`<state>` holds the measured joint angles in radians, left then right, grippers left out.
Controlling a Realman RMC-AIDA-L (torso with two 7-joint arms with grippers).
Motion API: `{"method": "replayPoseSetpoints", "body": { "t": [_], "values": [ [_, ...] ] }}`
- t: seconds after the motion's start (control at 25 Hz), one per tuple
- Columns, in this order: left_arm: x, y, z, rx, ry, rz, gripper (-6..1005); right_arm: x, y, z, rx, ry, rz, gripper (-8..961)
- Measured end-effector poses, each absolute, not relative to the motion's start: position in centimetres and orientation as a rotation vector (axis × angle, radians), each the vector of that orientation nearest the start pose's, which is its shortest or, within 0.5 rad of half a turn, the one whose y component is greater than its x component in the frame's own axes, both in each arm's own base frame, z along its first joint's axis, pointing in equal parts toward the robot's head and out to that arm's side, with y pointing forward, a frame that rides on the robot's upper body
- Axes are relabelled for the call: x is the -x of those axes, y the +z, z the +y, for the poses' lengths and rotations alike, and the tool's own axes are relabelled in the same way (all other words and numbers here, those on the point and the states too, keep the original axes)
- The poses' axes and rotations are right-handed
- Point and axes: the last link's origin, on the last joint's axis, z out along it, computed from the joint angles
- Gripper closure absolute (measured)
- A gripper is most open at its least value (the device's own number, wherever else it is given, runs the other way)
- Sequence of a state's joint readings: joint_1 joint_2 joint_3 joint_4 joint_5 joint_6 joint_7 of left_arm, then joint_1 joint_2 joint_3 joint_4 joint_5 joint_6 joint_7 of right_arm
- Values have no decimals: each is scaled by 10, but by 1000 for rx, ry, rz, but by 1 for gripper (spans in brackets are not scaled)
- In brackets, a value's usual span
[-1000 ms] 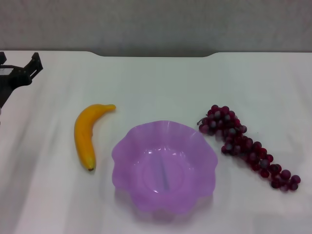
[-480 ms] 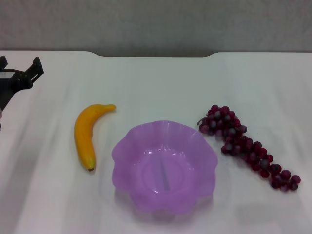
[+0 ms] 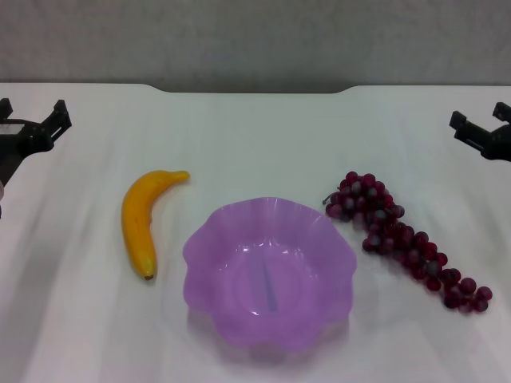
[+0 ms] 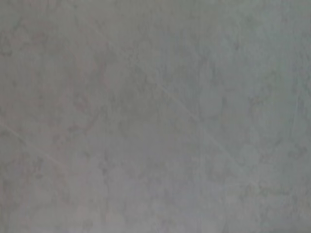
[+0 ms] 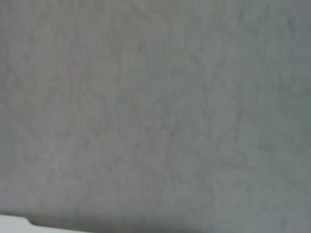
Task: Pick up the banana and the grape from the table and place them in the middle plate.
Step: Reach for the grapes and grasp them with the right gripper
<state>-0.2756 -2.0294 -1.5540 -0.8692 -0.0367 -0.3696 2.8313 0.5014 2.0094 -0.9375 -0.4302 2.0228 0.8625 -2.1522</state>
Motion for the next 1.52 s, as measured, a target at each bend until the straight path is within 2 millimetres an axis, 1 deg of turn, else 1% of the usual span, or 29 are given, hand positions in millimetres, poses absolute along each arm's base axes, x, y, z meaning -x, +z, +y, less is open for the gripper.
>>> {"method": "replayPoseSetpoints", "body": {
  "t": [0.08,0.16,0.32,0.36,0.4,0.48,0.52,0.56,0.6,0.88,1.2,1.52],
  "values": [
    [296,44,392,1613,-557,-681,105,-319,45,403,1919,624,753,74],
    [294,44,394,1614,-561,-678,105,-321,44,406,1947,553,799,74],
    [291,42,395,1623,-566,-676,105,-314,33,414,2038,443,833,74],
    [291,41,395,1625,-565,-675,105,-312,27,415,2062,423,845,74],
    [290,41,395,1627,-565,-673,105,-312,27,415,2062,423,845,73],
    [289,40,396,1630,-567,-672,105,-308,20,415,2094,406,838,73],
    [288,40,396,1630,-569,-672,105,-305,15,415,2119,400,828,73],
    [288,40,397,1632,-566,-675,105,-298,6,414,2172,388,803,73],
    [288,40,397,1632,-566,-675,105,-298,6,414,2172,388,803,73],
    [287,39,398,1635,-562,-678,105,-296,-16,407,2224,383,855,73],
    [287,40,398,1634,-564,-676,105,-303,-27,398,2218,406,923,74],
    [286,40,399,1633,-568,-675,105,-309,-33,392,2223,391,962,74]
  ]
}}
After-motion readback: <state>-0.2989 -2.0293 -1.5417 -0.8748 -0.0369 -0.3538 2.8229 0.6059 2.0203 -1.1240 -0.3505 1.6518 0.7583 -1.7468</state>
